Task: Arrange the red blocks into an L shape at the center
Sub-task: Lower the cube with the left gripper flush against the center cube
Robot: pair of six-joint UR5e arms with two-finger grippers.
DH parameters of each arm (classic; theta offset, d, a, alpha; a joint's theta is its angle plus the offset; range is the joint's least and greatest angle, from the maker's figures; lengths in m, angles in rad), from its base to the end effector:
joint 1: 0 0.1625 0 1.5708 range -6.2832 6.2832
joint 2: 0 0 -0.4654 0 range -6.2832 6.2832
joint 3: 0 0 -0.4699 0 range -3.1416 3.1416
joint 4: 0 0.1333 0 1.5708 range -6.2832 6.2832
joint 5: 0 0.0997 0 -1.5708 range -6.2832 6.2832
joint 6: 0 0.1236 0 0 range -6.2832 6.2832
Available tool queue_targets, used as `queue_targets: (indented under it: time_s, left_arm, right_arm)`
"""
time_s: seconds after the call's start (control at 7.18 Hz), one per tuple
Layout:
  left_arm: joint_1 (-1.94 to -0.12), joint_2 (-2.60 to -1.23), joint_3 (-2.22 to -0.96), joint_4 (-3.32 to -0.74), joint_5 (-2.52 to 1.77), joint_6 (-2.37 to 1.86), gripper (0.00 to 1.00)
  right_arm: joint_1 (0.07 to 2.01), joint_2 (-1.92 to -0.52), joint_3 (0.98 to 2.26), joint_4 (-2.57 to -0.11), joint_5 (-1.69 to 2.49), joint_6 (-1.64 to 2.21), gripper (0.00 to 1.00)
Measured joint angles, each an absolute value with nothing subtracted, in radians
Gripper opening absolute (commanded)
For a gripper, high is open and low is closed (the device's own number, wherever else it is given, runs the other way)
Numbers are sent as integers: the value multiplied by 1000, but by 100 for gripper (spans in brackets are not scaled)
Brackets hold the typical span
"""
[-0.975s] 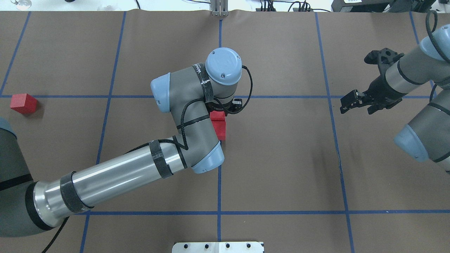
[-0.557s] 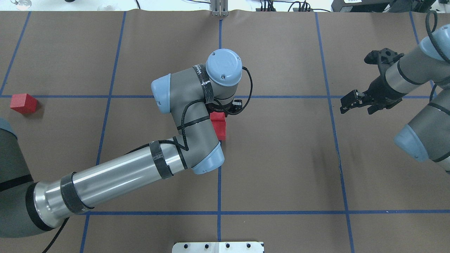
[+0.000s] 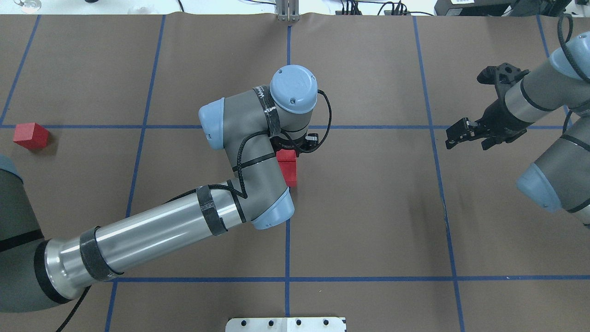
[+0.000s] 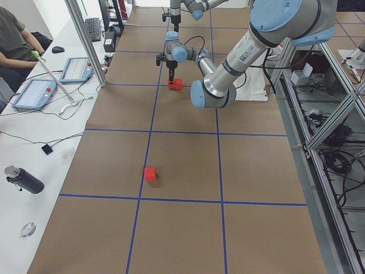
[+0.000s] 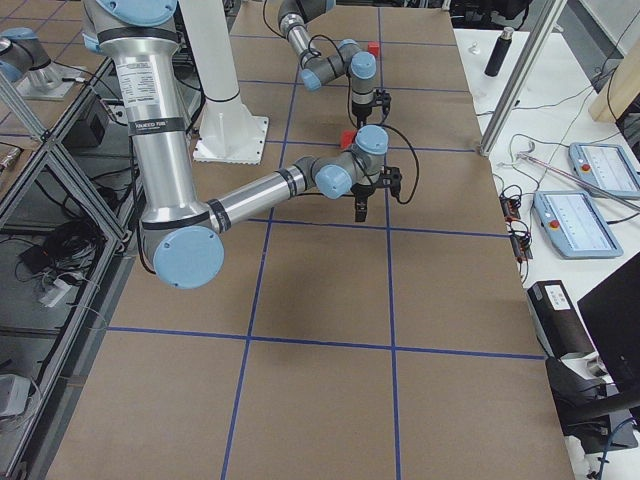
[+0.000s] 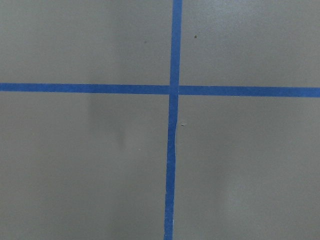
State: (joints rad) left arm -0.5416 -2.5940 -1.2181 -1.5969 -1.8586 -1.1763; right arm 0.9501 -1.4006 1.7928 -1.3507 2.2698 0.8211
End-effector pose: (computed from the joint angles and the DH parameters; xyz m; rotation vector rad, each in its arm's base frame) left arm 0.7360 -0.5574 0.1397 0.0657 0.7416 -0.0400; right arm -0.3337 -0.5592 0.4617 -0.0058 -0.8938 -0.0270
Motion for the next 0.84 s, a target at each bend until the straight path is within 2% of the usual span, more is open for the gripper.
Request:
queue_targets:
  time_s: [0.7,0.84]
  left_arm:
    - [-540,-2588,-1218,-1598,-1865,-1178,0]
    - [-540,-2588,-1218,-1598,-1865,-1178,26]
  right_arm:
    - [950,-1401,1793,-1350,2270,822,100]
    - [950,-1401,1793,-1350,2270,822,100]
